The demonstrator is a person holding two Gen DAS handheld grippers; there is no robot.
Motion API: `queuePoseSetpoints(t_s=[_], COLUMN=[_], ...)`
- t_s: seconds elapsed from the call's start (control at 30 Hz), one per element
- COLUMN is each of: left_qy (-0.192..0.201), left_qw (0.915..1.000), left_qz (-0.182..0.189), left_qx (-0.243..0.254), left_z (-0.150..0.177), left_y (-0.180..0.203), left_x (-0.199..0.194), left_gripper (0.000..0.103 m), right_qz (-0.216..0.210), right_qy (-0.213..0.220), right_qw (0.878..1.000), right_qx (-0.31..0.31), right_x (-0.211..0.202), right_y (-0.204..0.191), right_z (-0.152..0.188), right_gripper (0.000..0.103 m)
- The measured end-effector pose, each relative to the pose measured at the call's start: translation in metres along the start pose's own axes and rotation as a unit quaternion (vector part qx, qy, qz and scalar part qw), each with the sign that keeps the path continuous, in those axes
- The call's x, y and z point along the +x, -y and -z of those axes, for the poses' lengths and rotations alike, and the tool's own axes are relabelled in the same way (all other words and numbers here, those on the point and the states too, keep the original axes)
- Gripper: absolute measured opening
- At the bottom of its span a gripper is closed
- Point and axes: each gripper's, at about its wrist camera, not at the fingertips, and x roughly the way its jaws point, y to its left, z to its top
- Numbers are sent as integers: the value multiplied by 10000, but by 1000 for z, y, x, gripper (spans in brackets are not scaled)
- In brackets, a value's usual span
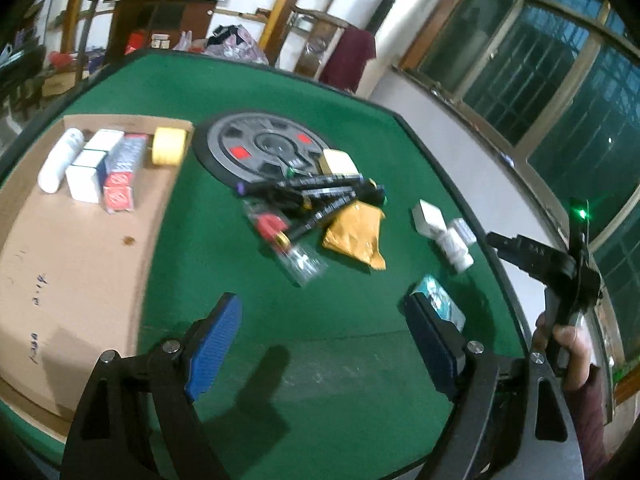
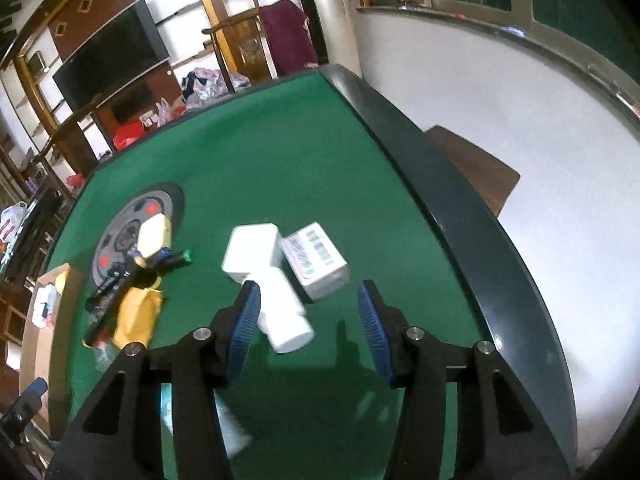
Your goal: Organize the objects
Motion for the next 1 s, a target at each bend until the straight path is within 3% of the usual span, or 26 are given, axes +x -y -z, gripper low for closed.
queuePoseSetpoints(t_s=[0.17,0.53,0.67,0.8,0.9,1.0], left_qy=[-91,-339,-494,-733,-805,-810], left_qw=[9998,9913,9875,9843,9767,9614], left_qz=[62,430,423,451,422,431], left_qx=[152,1198,1439,1542,1943,2593], left_z=[7,20,22,23,25,27], left_y=[13,76,95,108,125,145], left_x=[5,22,35,60,77,92], left_gripper=[80,80,80,80,80,80], right_qz=[-192,218,112,39,-56,-282], right_qy=[-294,-481,-573,-642,-690,-769], right_qw=[9984,9905,9910,9915,9930,9944], right_qx=[-434,-1267,-1208,-1131,-957,-667], right_x=[21,66,66,60,53,45], right_y=[-15,-49,-47,-37,-24,-3], right_z=[10,16,17,22,25,30], right_gripper=[49,48,33,33,33,33])
